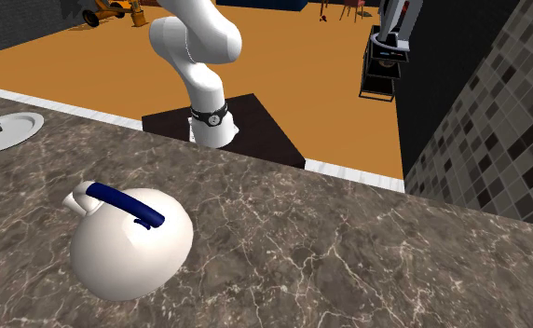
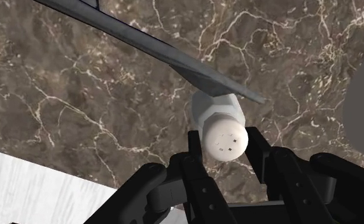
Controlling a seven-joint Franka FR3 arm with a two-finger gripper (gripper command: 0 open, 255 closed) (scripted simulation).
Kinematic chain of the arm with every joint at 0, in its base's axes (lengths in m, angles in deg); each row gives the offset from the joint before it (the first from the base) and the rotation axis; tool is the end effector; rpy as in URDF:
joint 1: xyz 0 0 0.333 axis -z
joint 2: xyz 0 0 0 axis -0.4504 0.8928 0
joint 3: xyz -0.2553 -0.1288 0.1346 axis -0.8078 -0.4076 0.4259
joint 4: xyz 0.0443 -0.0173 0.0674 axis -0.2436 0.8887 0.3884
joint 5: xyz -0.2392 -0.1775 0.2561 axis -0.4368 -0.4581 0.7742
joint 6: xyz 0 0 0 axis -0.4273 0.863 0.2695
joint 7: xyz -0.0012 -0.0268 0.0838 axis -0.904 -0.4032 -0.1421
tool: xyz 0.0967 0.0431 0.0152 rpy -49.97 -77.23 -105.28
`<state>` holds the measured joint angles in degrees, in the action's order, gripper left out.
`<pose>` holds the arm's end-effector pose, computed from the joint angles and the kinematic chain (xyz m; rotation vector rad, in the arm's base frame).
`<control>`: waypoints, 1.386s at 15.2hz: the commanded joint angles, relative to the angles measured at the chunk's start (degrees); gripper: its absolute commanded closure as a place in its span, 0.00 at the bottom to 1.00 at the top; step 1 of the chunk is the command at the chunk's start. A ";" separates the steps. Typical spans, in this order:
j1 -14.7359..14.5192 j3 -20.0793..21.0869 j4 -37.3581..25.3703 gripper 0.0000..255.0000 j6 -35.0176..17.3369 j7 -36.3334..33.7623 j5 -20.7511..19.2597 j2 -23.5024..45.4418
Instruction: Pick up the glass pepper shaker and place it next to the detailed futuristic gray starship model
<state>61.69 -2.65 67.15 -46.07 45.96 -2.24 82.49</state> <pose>0.3220 -0.5438 0.4288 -3.0435 0.3698 0.0259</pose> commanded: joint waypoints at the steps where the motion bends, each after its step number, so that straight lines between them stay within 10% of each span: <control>1: 0.00 0.09 1.16 1.00 -1.47 0.21 0.23 0.32; 17: 0.25 0.63 4.67 1.00 -6.90 1.22 1.61 2.53; 18: 0.25 0.63 4.67 0.00 -6.90 1.22 1.61 2.53; 21: 0.25 0.63 4.67 0.00 -6.89 1.22 1.61 2.53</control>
<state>61.94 -2.02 71.81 -52.97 47.18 -0.63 85.02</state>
